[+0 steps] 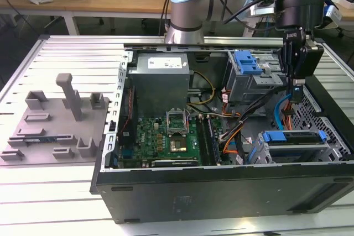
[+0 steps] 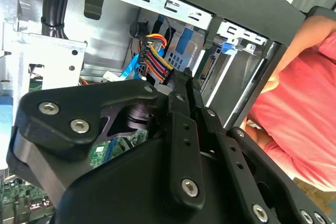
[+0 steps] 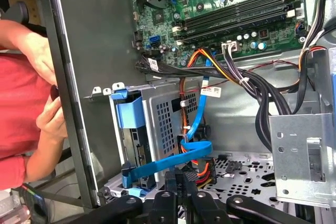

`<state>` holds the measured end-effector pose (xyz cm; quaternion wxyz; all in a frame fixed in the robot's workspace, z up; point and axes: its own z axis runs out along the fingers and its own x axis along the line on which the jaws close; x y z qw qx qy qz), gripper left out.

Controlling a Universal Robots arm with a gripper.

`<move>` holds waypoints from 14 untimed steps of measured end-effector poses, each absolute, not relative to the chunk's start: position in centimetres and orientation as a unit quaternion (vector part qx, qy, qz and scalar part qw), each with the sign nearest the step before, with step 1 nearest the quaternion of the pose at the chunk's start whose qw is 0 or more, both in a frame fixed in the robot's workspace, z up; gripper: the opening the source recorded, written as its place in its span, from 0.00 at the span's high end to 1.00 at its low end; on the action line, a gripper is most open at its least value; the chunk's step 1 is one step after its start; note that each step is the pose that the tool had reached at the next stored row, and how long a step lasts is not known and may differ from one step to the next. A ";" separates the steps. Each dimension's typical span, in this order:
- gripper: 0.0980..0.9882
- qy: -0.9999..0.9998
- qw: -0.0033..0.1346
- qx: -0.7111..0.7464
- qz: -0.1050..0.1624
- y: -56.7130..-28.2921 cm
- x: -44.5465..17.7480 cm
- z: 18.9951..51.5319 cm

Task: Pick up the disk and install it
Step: 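Insert the first disk wire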

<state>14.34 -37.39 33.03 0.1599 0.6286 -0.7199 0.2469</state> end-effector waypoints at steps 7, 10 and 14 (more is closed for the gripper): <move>0.92 -0.720 0.161 0.629 0.246 -37.4 14.7 33.0; 0.92 -0.722 0.155 0.631 0.237 -37.7 15.3 33.0; 0.92 -0.732 0.127 0.638 0.201 -38.4 15.5 33.2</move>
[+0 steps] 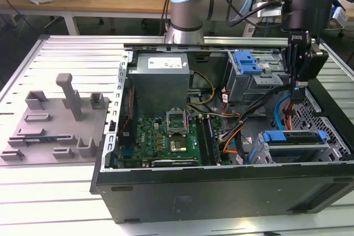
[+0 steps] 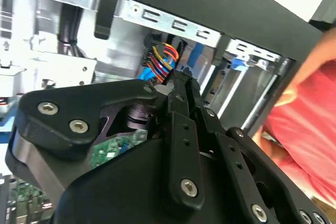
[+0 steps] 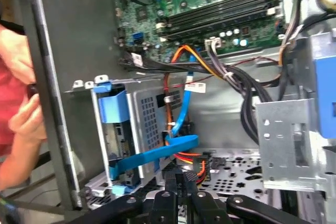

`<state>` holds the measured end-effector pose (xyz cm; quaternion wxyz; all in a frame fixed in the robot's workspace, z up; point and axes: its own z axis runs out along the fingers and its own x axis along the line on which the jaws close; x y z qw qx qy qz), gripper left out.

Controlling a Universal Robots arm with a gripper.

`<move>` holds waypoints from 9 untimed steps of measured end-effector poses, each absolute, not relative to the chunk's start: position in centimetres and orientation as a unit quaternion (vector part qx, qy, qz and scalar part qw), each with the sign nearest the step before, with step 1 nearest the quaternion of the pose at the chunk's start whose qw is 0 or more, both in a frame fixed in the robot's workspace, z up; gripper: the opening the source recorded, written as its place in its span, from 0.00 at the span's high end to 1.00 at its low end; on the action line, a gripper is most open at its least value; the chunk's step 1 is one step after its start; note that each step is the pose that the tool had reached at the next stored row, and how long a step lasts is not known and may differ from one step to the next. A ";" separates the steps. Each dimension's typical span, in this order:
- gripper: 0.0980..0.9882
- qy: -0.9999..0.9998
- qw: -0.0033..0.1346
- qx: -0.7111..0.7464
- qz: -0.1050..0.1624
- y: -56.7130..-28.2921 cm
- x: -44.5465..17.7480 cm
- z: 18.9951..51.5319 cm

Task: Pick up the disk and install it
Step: 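Insert the first disk wire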

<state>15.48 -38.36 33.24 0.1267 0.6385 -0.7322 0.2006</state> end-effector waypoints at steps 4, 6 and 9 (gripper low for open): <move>0.92 -0.735 0.117 0.641 0.188 -38.7 15.6 33.3; 0.92 -0.735 0.117 0.641 0.188 -38.7 15.6 33.3; 0.92 -0.741 0.098 0.644 0.165 -40.0 15.6 33.3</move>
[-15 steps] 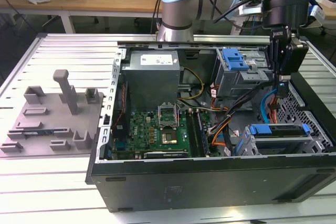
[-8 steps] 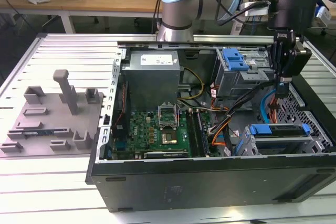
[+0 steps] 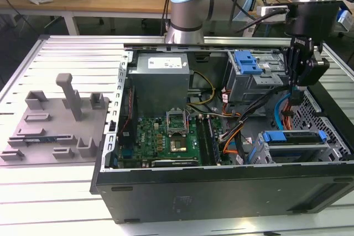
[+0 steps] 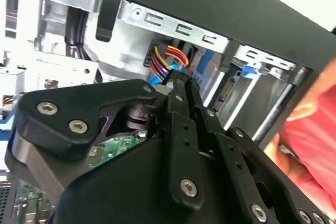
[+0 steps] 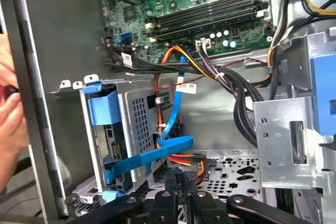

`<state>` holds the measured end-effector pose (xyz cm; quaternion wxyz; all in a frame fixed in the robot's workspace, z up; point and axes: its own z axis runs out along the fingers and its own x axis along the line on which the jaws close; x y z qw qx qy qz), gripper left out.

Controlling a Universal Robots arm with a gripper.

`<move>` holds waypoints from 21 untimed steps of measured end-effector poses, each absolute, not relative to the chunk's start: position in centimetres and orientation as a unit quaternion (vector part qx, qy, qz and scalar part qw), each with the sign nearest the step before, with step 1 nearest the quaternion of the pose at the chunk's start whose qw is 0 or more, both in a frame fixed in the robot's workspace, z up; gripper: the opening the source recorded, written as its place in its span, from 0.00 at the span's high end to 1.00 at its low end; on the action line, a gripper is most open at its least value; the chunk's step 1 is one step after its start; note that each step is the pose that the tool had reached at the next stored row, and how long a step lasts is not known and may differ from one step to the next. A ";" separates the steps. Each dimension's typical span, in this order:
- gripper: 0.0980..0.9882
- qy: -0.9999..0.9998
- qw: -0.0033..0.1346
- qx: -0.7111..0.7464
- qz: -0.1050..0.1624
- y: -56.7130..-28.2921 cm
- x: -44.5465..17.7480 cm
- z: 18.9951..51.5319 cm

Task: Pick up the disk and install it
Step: 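Insert the first disk wire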

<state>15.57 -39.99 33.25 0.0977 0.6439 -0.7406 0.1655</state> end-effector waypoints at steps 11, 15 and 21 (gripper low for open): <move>0.92 -0.745 0.081 0.646 0.147 -44.0 15.2 35.0; 0.92 -0.745 0.079 0.647 0.143 -45.3 15.0 35.0; 0.92 -0.754 0.029 0.651 0.084 -47.1 15.0 35.1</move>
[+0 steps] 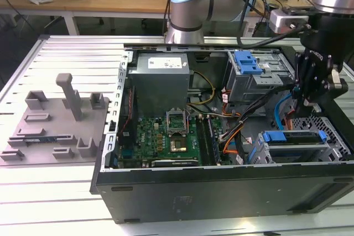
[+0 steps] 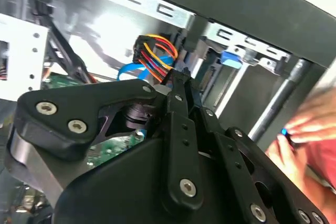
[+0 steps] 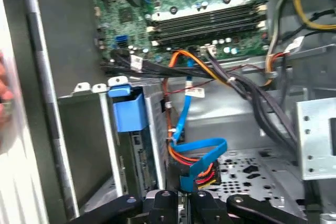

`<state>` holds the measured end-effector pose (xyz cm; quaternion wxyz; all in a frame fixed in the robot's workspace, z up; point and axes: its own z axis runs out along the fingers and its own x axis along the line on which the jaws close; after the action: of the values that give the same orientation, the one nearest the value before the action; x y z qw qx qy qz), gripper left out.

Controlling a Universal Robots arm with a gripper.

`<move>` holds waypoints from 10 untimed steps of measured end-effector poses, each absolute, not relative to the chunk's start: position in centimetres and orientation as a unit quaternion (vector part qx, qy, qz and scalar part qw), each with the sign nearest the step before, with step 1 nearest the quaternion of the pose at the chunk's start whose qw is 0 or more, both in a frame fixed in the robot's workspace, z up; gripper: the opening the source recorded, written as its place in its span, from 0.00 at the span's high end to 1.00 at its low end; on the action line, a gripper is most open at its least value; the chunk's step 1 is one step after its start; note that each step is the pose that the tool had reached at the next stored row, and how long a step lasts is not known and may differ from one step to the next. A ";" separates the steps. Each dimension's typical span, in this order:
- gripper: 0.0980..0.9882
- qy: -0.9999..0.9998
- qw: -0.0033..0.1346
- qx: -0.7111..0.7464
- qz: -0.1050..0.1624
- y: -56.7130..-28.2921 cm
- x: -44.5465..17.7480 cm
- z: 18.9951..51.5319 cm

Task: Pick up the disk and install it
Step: 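Insert the first disk wire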

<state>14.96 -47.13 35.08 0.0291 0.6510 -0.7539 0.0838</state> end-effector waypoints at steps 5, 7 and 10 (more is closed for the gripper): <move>0.92 -0.755 0.018 0.651 0.071 -48.7 15.0 35.9; 0.92 -0.755 0.018 0.652 0.071 -49.3 15.0 35.9; 0.92 -0.754 0.019 0.652 0.069 -50.1 15.0 35.9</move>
<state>14.95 -50.07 35.90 0.0191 0.6525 -0.7545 0.0688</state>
